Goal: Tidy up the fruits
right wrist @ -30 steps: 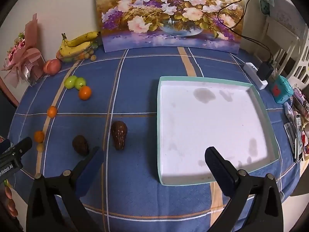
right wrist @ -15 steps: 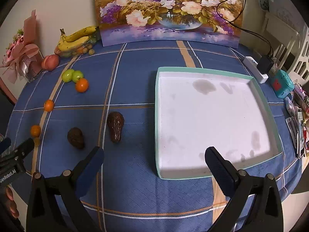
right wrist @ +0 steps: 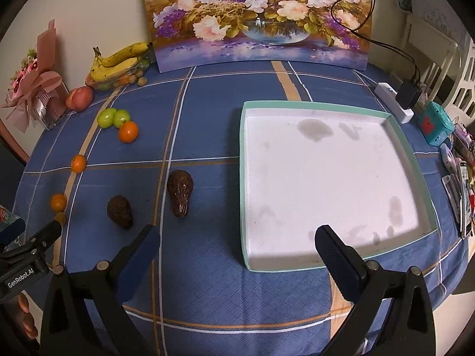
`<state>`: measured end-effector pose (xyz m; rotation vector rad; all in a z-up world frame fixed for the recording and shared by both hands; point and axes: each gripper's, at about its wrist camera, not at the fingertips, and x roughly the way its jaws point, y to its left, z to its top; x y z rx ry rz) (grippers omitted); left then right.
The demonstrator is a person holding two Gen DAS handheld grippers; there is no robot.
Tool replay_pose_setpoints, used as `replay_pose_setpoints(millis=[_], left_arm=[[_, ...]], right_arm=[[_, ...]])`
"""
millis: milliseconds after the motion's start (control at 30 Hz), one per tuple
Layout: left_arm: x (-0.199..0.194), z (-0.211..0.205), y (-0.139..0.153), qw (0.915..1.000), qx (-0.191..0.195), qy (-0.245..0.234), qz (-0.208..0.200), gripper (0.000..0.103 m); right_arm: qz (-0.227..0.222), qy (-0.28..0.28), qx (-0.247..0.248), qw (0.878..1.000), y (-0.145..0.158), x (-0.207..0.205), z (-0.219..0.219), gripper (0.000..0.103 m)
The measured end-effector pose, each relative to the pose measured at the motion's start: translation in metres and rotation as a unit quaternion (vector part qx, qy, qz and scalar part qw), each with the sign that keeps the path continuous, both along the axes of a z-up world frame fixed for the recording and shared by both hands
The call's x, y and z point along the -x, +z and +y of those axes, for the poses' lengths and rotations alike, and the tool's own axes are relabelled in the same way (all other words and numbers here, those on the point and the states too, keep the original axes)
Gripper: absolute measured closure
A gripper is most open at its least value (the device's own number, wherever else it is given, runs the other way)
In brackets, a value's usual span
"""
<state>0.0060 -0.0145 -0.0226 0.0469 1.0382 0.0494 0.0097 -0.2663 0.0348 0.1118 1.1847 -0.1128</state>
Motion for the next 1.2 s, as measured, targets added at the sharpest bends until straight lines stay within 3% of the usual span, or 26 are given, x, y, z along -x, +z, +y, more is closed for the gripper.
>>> replay_pose_setpoints(millis=[1200], left_arm=[[0.0021, 0.0007, -0.0029, 1.0, 0.0, 0.001, 0.001, 0.0]], right_arm=[[0.006, -0.004, -0.008, 1.0, -0.0027, -0.0008, -0.0008, 0.0]])
